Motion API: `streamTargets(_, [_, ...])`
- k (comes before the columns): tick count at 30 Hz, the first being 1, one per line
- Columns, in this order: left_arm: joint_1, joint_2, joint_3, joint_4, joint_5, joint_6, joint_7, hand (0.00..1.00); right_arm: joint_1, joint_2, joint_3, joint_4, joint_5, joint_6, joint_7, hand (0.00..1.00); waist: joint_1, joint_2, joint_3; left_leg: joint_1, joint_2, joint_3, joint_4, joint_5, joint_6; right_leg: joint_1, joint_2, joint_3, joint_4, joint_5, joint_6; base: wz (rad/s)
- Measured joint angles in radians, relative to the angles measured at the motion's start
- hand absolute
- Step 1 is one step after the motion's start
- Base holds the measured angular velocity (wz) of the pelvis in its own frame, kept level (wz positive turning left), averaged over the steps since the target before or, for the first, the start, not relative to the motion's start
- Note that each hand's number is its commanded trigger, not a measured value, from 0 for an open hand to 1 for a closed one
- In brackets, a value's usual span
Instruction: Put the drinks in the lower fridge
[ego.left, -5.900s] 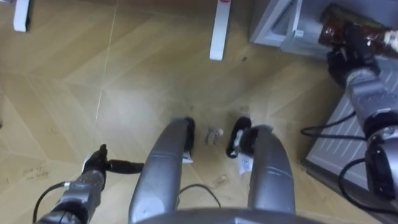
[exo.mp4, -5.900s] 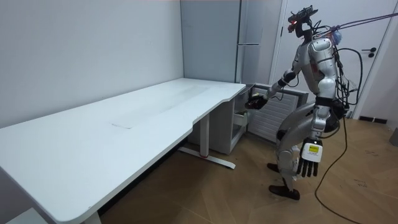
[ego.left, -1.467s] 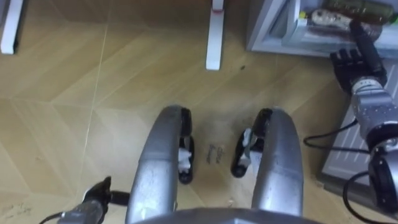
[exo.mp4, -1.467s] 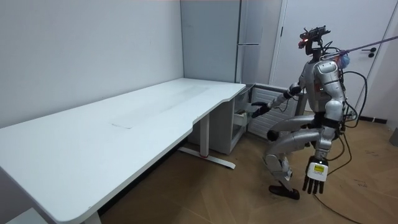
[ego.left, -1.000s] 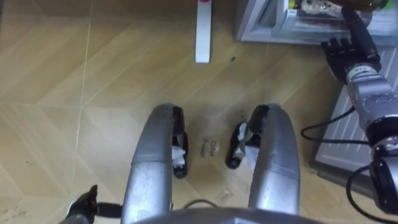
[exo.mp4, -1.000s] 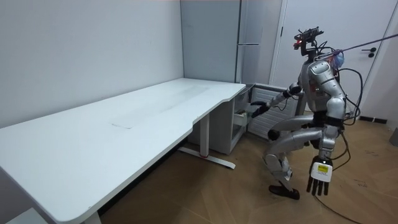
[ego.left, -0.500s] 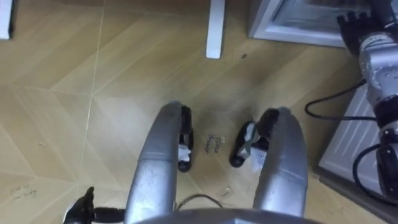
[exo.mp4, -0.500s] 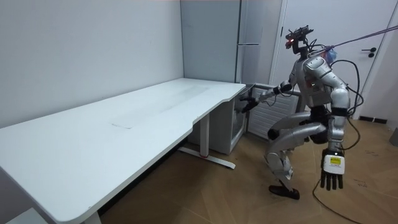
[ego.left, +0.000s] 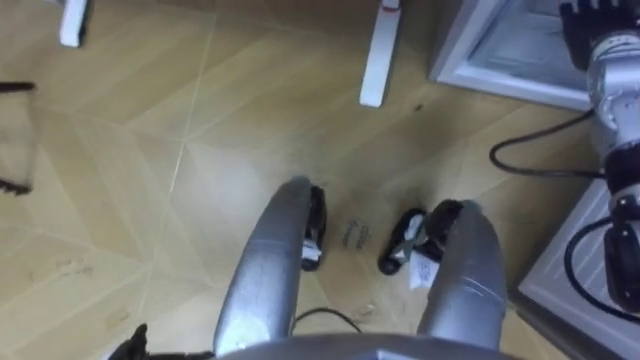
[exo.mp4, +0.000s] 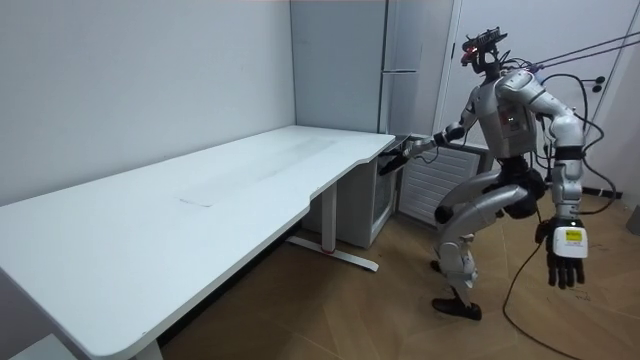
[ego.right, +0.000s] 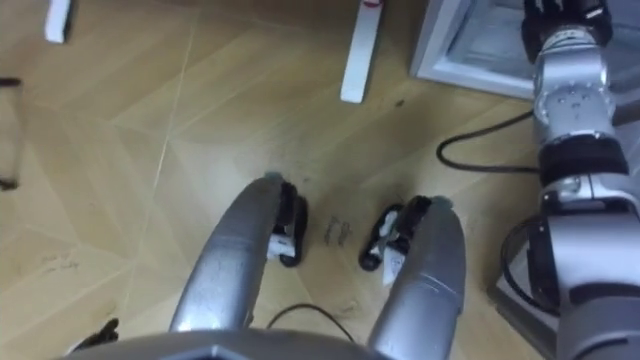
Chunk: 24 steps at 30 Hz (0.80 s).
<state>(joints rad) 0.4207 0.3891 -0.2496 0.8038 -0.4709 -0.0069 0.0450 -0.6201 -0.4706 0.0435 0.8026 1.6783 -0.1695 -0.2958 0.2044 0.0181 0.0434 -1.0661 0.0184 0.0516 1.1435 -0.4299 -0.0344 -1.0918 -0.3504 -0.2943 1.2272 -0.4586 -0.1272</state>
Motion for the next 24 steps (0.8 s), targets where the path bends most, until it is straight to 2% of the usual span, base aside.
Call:
streamTargets(1, [0.004, 0.007, 0.000, 0.000, 0.000, 0.000, -0.005, 0.00, 0.000, 0.000, -0.004, 0.012, 0.012, -0.011, 0.019, 0.00, 0.014, 0.005, 0.0010, 0.001, 0.000, -0.008, -0.007, 0.008, -0.006, 0.006, -0.001, -0.014, -0.009, 0.005, -0.006, 0.11])
streamTargets(2, [0.012, 0.015, 0.001, 0.000, 0.000, -0.001, -0.009, 0.00, 0.000, 0.001, -0.009, 0.020, 0.022, -0.023, 0.026, 0.00, 0.021, 0.006, 0.0012, 0.001, -0.004, -0.012, -0.017, 0.014, -0.005, 0.012, -0.014, -0.027, -0.012, 0.005, -0.009, 0.13])
streamTargets(5, [0.027, 0.025, 0.002, 0.000, 0.000, 0.002, -0.009, 0.00, 0.000, 0.001, -0.028, 0.029, 0.030, -0.034, 0.037, 0.00, 0.023, 0.008, 0.0003, -0.004, -0.014, -0.014, -0.040, 0.036, -0.014, 0.016, -0.051, -0.056, -0.013, 0.002, -0.014, 0.28])
streamTargets(9, [0.042, 0.043, 0.003, -0.002, 0.005, 0.005, -0.009, 0.00, 0.000, -0.001, -0.029, 0.050, 0.032, -0.054, 0.059, 0.00, 0.040, 0.011, -0.0006, -0.019, -0.010, -0.026, -0.042, 0.046, -0.027, 0.017, -0.053, -0.077, -0.014, 0.000, -0.018, 0.17])
streamTargets(12, [0.054, 0.058, 0.002, -0.003, 0.004, 0.013, -0.012, 0.00, 0.000, 0.000, -0.024, 0.082, 0.032, -0.071, 0.091, 0.00, 0.052, 0.014, -0.0018, -0.024, -0.011, -0.036, -0.047, 0.049, -0.032, 0.027, -0.070, -0.106, -0.016, -0.003, -0.015, 0.14])
streamTargets(14, [0.060, 0.073, 0.002, -0.009, 0.004, 0.017, -0.014, 0.00, 0.000, 0.001, -0.024, 0.120, 0.032, -0.073, 0.132, 0.00, 0.062, 0.015, -0.0020, -0.028, -0.004, -0.042, -0.057, 0.049, -0.032, 0.036, -0.071, -0.125, -0.027, -0.004, -0.013, 0.19])
streamTargets(16, [0.060, 0.074, 0.000, -0.010, 0.003, 0.019, -0.016, 0.00, 0.000, 0.000, -0.024, 0.140, 0.032, -0.078, 0.156, 0.00, 0.075, 0.015, -0.0020, -0.029, 0.007, -0.038, -0.069, 0.050, -0.033, 0.041, -0.072, -0.138, -0.041, -0.004, -0.013, 0.11])
streamTargets(19, [0.061, 0.074, 0.002, -0.027, 0.005, 0.022, -0.018, 0.00, 0.000, 0.003, -0.026, 0.157, 0.032, -0.076, 0.186, 0.00, 0.081, 0.015, -0.0027, -0.030, 0.005, -0.038, -0.096, 0.052, -0.038, 0.055, -0.089, -0.164, -0.063, 0.003, 0.000, 0.20])
streamTargets(21, [0.061, 0.079, 0.002, -0.038, 0.005, 0.019, -0.021, 0.00, 0.002, 0.005, -0.026, 0.189, 0.032, -0.053, 0.213, 0.00, 0.080, 0.014, -0.0024, -0.019, 0.007, -0.040, -0.120, 0.055, -0.042, 0.080, -0.098, -0.190, -0.085, 0.008, 0.009, 0.27])
streamTargets(23, [0.060, 0.079, 0.002, -0.039, 0.005, 0.014, -0.033, 0.00, 0.018, 0.005, -0.025, 0.226, 0.031, -0.014, 0.254, 0.00, 0.080, 0.015, -0.0029, 0.007, 0.009, -0.046, -0.149, 0.056, -0.043, 0.115, -0.076, -0.190, -0.119, 0.019, 0.028, 0.23])
streamTargets(24, [0.061, 0.080, 0.002, -0.038, 0.003, 0.014, -0.035, 0.00, 0.026, 0.007, -0.024, 0.231, 0.032, 0.000, 0.267, 0.00, 0.080, 0.015, -0.0029, 0.016, 0.011, -0.049, -0.154, 0.057, -0.043, 0.128, -0.068, -0.190, -0.127, 0.021, 0.031, 0.14])
